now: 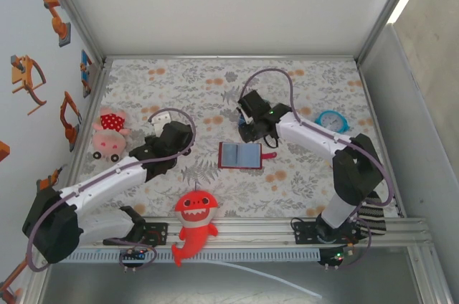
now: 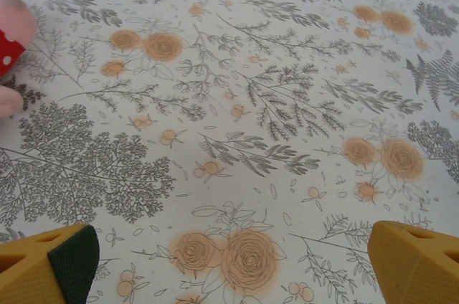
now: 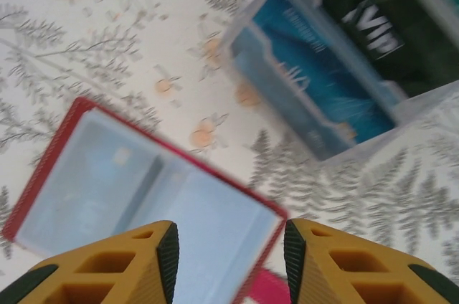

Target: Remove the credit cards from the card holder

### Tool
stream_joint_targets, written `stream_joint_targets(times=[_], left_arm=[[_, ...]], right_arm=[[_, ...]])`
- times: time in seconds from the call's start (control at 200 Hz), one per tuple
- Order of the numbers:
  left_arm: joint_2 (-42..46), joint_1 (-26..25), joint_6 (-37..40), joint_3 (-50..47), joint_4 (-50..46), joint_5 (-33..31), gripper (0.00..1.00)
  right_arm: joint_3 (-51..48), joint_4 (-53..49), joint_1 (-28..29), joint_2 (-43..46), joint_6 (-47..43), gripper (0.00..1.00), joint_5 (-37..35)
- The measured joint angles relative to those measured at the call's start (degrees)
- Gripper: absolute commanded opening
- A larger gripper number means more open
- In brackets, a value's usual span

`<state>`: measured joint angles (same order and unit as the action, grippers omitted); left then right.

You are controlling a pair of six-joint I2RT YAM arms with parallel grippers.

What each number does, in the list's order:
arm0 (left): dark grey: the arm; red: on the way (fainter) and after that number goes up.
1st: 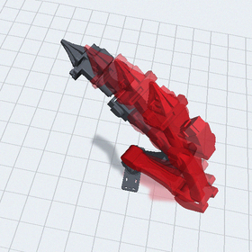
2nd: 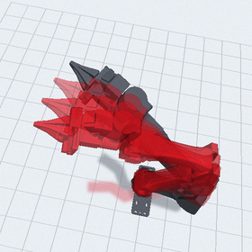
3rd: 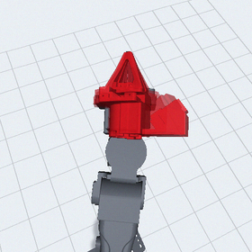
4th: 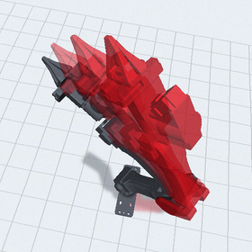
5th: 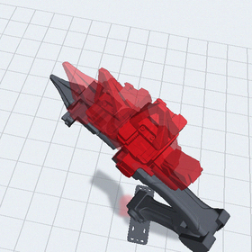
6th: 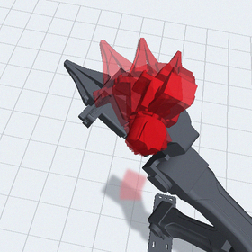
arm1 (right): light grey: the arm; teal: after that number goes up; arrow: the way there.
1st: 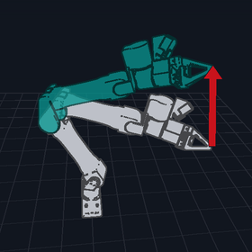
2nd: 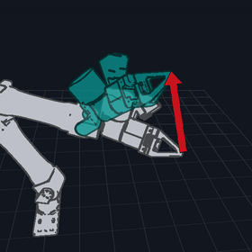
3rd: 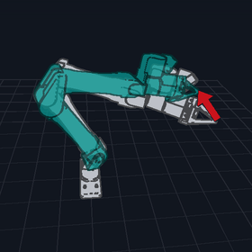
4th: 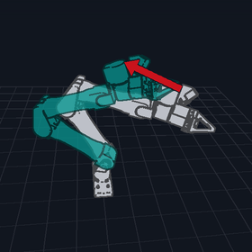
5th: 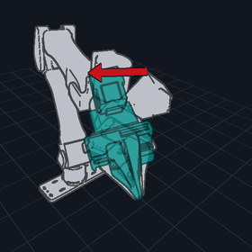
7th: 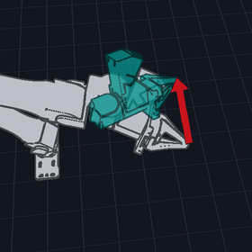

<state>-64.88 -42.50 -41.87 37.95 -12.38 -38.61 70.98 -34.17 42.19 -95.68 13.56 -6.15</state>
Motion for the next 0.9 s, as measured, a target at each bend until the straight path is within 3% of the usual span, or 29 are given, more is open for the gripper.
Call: stream_joint_targets(times=[0.24,0.451,0.901], left_arm=[[5.16,1.09,-3.65,-3.15,-0.28,-2.32,0.97],[8.11,1.31,-4.66,-4.02,-2.45,-5.38,0.97],[10.32,1.36,-5.29,-5.51,-3.28,-7.61,0.97]], right_arm=[[-0.7,2.1,8.09,-2.27,7.28,0.43,-1.7],[3.04,1.22,12.9,-11.17,11.34,0.43,-2.93],[4.79,0.57,14.1,-14.71,15.23,0.46,-2.67]])
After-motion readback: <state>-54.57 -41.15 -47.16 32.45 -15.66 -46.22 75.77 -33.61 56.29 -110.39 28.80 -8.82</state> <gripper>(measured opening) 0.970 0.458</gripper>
